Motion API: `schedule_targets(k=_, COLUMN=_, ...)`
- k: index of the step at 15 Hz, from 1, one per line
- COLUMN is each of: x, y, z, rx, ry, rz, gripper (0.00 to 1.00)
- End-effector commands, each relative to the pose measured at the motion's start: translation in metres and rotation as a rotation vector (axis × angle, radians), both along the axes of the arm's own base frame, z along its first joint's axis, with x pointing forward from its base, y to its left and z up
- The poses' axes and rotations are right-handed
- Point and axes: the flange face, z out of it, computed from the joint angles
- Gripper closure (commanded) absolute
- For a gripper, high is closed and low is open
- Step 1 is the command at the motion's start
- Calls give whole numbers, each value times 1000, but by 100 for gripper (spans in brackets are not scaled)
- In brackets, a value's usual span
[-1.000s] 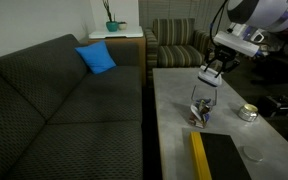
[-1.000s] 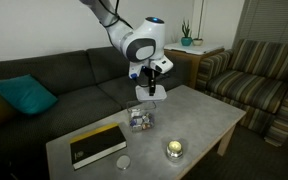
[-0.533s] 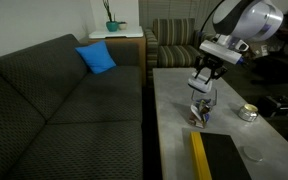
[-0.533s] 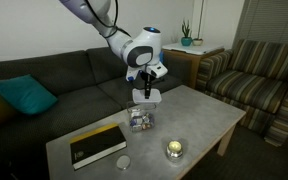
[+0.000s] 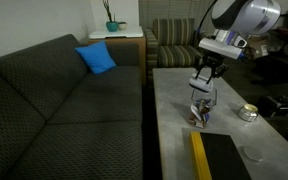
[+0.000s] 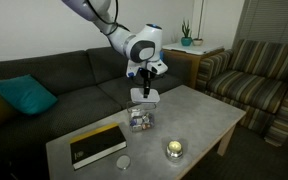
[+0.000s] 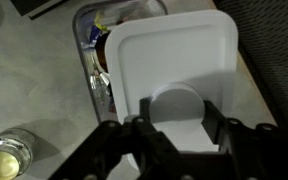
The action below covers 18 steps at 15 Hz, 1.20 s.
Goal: Place the lid on the container and push the button
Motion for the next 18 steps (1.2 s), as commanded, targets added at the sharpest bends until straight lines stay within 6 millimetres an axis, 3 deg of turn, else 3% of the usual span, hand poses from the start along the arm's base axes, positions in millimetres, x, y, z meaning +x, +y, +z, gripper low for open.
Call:
schedule_targets(k=1, x=2, y=5, z=2, rx=-18, ry=30, rz=23, gripper=71)
schedule_targets(k=9, x=-8, y=21, z=0, rx=-20, ry=65, rz=61, gripper=71)
schedule_targets(k=18, x=-17, y=5, z=-10, rx=-49, ry=87, rz=34, gripper=71)
